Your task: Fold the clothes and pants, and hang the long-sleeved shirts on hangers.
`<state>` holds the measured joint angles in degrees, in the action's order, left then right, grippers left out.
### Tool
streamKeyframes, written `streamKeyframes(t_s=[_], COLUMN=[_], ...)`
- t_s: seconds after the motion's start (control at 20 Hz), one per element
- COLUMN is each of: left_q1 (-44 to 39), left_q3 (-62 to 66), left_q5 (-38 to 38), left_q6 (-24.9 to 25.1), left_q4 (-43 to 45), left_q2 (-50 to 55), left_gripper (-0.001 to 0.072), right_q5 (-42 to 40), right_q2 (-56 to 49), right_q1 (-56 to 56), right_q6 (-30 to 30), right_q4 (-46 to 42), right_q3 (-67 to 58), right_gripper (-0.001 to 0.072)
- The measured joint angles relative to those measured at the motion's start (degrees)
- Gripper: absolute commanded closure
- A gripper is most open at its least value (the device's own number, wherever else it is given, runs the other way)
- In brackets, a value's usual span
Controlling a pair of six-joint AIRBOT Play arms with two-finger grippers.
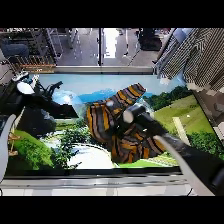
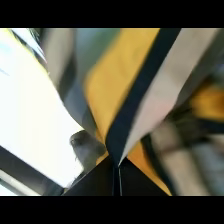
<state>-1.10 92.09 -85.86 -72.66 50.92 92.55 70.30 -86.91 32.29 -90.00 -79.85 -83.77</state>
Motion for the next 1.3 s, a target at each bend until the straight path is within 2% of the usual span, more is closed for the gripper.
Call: streamKeyframes(t_s=[0.1, 0.35, 0.55, 0.8, 0.85, 0.95, 1.0, 1.15, 1.3], left_q1=[-2.0, -8.0, -13.8, -18.5, -18.9, -19.3, -19.5, -19.6, -18.7], left_q3=[0.0, 0.0, 0.0, 0.0, 0.0, 0.0, 0.0, 0.0, 0.0], left_q5=[2.9, 10.4, 13.2, 23.9, 26.1, 28.8, 29.3, 28.6, 24.5], left_q6=[0.0, 1.4, 2.4, 1.3, 0.3, -1.1, -1.4, -0.4, 4.2], left_q4=[0.3, -4.5, -8.5, -18.8, -20.7, -24.2, -25.3, -27.8, -32.0], left_q2=[1.6, 7.6, 12.7, 16.1, 16.4, 17.0, 17.2, 17.5, 16.5], left_gripper=[-0.0004, -0.0006, -0.0006, 0.001, 0.0121, 0.0603, 0.0692, 0.0695, 0.0698], right_q5=[2.6, 6.1, 6.3, 6.6, 7.3, 8.6, 9.0, 10.4, 11.0], right_q2=[5.5, 16.9, 19.6, 20.5, 20.5, 20.6, 20.6, 20.8, 21.9], right_q1=[-2.2, -5.4, -6.0, -6.2, -6.2, -6.2, -6.2, -6.2, -6.2], right_q6=[0.1, 0.5, 0.8, 1.9, 2.0, 2.7, 3.1, 3.7, 4.6], right_q4=[-2.3, -3.7, -4.0, -4.3, -4.3, -4.3, -4.2, -4.2, -4.2], right_q3=[-5.1, -11.0, -12.1, -14.5, -15.3, -16.7, -17.4, -19.6, -21.7], right_gripper=[0.0694, 0.0693, 0.0693, 0.0693, 0.0693, 0.0693, 0.0693, 0.0693, 0.0694])
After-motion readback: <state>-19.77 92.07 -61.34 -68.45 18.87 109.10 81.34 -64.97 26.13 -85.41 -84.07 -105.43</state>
